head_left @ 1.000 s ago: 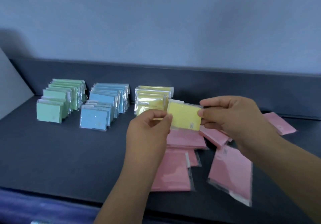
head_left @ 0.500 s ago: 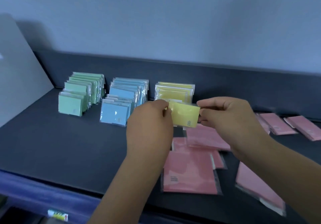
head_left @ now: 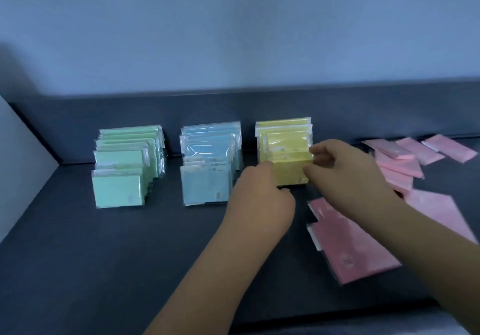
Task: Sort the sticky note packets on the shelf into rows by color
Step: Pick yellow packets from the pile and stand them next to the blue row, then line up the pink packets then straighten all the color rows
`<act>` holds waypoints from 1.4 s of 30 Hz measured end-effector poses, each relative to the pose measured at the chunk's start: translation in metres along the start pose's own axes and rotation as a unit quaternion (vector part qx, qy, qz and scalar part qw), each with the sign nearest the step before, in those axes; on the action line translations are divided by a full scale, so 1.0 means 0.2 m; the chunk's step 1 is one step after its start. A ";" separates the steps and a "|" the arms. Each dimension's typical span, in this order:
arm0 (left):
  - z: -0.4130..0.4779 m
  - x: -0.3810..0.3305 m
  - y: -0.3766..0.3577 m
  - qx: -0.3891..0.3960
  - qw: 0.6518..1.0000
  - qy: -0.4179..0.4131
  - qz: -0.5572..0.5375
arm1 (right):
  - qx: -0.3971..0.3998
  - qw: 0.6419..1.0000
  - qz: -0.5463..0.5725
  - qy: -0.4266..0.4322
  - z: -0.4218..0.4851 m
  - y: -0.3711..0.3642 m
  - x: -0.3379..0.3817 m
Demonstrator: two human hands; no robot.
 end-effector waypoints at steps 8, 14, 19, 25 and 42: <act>0.01 0.00 0.02 0.043 0.998 0.006 -0.042 | -0.031 0.996 -0.089 -0.005 -0.04 -0.04 0.06; 0.01 -0.02 0.03 0.042 0.997 0.020 -0.063 | -0.028 0.983 -0.176 0.034 -0.05 -0.03 0.09; -0.07 -0.07 0.06 -0.025 0.996 -0.066 0.063 | -0.080 0.950 -0.283 0.105 -0.08 0.04 0.04; -0.08 -0.23 -0.02 -0.025 0.988 -0.120 0.096 | -0.099 0.949 -0.292 0.063 -0.01 0.28 -0.10; -0.10 -0.68 -0.83 0.121 0.924 -0.159 0.326 | 0.059 0.981 -0.179 0.043 0.16 0.87 -0.83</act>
Point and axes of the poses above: each hand's wrist, its own z-axis towards the middle knuckle, its own y-axis out of the back of the hand, x = y × z, the point moved 1 cm from there along z, towards the middle knuckle, and after that the axes turned 8 degrees about -y, right-handed, at the moved point
